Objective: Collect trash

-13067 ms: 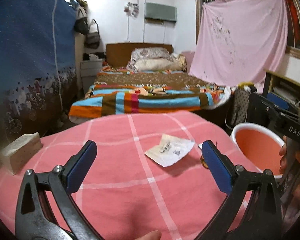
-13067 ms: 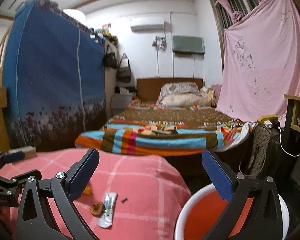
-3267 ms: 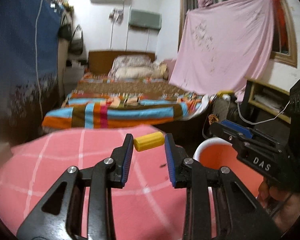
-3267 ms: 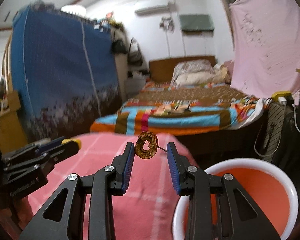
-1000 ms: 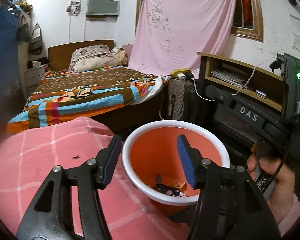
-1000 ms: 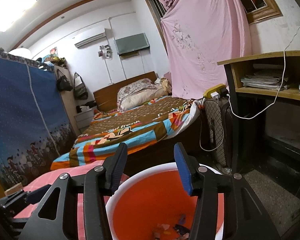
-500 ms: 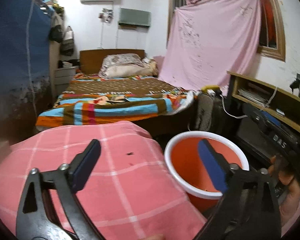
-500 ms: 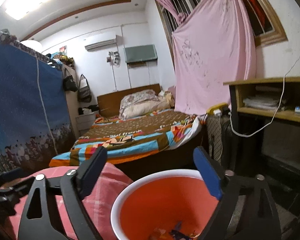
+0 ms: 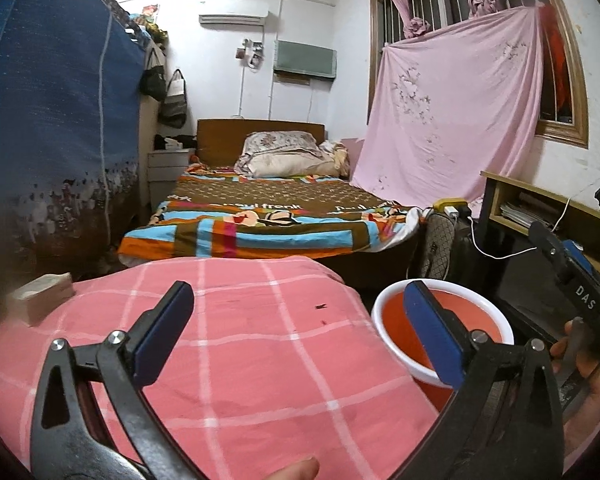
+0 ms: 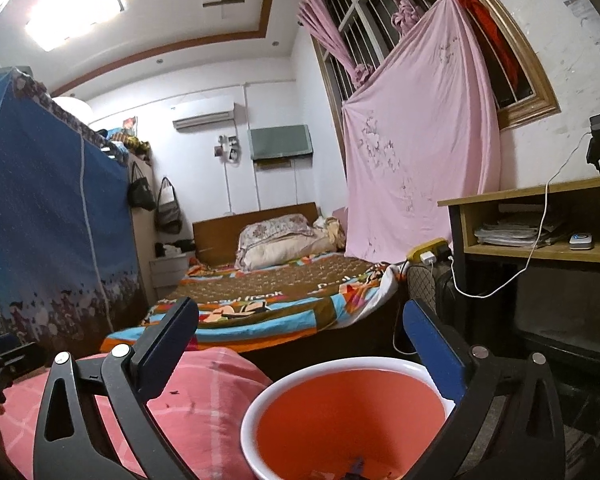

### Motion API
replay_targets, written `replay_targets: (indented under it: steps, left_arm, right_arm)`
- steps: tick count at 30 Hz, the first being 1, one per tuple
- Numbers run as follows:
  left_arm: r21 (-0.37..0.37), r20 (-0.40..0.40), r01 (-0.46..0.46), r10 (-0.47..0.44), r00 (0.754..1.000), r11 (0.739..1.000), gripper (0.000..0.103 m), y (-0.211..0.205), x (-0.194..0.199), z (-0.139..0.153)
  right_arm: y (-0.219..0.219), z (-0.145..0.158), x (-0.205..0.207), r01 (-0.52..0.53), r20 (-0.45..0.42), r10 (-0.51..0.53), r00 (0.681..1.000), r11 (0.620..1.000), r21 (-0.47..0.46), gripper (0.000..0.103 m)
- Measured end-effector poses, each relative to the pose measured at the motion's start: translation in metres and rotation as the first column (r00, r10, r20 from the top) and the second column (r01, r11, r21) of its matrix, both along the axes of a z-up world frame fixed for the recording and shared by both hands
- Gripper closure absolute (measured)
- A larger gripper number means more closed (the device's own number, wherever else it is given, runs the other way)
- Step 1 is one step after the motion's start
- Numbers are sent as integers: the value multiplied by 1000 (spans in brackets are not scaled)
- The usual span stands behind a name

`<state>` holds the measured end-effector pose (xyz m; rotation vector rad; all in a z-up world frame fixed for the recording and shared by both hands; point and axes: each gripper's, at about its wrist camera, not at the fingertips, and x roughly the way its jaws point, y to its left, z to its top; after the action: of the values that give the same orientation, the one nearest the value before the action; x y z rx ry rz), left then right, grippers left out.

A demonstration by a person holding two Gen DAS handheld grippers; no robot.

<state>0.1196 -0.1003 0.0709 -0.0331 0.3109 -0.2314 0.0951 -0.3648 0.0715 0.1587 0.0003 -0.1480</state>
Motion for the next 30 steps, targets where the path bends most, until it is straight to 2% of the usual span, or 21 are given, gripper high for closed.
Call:
replay_targets:
  steps: [16, 30]
  left_arm:
    - [8, 35, -80, 79, 996, 997, 11, 39, -53, -11]
    - [17, 53, -154, 153, 987, 988, 11, 77, -101, -31]
  right_arm:
    - [47, -6, -65, -2, 79, 7, 997, 998, -64, 0]
    - [72, -24, -105, -26, 48, 29, 998, 997, -79, 0]
